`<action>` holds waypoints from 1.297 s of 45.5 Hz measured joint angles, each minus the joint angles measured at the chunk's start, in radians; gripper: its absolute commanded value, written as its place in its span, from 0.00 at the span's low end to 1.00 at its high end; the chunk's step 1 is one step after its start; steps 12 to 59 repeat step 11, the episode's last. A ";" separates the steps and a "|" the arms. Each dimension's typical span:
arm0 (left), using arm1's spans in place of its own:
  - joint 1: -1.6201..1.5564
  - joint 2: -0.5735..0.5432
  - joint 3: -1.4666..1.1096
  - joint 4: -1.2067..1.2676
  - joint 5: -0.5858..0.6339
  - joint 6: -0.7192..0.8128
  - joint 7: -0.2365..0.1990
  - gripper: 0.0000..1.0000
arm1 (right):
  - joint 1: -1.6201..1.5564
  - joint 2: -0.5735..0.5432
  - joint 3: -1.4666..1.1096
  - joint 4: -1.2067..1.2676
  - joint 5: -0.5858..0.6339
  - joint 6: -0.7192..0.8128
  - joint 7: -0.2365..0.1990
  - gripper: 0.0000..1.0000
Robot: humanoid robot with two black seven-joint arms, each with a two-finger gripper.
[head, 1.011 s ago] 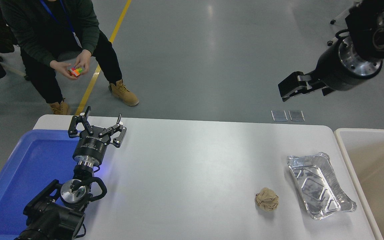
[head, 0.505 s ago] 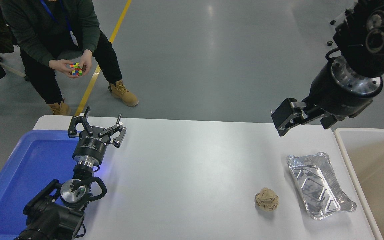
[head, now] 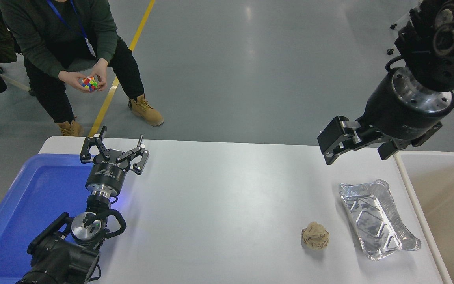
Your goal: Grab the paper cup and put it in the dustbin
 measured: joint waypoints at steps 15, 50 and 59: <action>0.000 0.000 0.000 0.000 0.000 0.000 0.000 0.99 | -0.015 0.026 -0.004 -0.005 0.035 0.001 0.009 1.00; 0.000 0.000 0.000 0.000 0.000 0.000 0.000 0.99 | -0.015 0.026 -0.004 -0.005 0.035 0.001 0.009 1.00; 0.000 0.000 0.000 0.000 0.000 0.000 0.000 0.99 | -0.015 0.026 -0.004 -0.005 0.035 0.001 0.009 1.00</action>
